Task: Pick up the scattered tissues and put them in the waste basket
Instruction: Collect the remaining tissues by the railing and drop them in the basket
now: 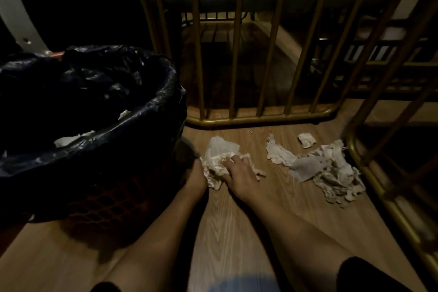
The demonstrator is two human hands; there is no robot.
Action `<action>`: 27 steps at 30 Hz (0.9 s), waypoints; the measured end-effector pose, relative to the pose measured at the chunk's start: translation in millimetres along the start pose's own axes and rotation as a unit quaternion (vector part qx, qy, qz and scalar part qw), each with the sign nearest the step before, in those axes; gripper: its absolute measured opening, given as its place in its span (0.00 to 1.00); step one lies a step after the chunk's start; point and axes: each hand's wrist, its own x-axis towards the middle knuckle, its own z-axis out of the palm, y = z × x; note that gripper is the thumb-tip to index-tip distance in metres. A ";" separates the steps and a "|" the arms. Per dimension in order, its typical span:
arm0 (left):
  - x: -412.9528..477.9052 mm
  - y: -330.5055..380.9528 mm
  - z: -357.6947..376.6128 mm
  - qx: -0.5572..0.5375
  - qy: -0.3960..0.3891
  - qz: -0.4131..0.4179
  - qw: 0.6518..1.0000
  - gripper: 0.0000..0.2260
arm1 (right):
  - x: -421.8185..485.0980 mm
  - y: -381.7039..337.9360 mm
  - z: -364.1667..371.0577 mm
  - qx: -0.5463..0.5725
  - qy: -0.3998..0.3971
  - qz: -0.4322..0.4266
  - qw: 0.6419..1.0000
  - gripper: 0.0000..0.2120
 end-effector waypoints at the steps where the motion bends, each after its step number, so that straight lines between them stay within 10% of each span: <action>1: -3.6 5.4 -2.1 -0.058 0.013 -0.014 0.998 0.12 | -10.0 -2.3 3.6 0.019 0.028 -0.016 0.999 0.15; 8: -46.5 44.9 -47.2 -0.176 -0.009 -0.086 0.981 0.15 | -40.7 -26.8 -35.6 0.056 0.037 0.000 0.998 0.07; 19: -29.1 166.7 -189.6 -0.168 0.065 0.042 0.983 0.05 | -28.4 -92.5 -271.6 -0.132 0.008 -0.079 0.988 0.07; 27: -15.6 119.4 -309.6 -0.105 0.160 -0.028 0.981 0.09 | 9.3 -199.6 -280.4 0.078 0.084 -0.140 0.984 0.08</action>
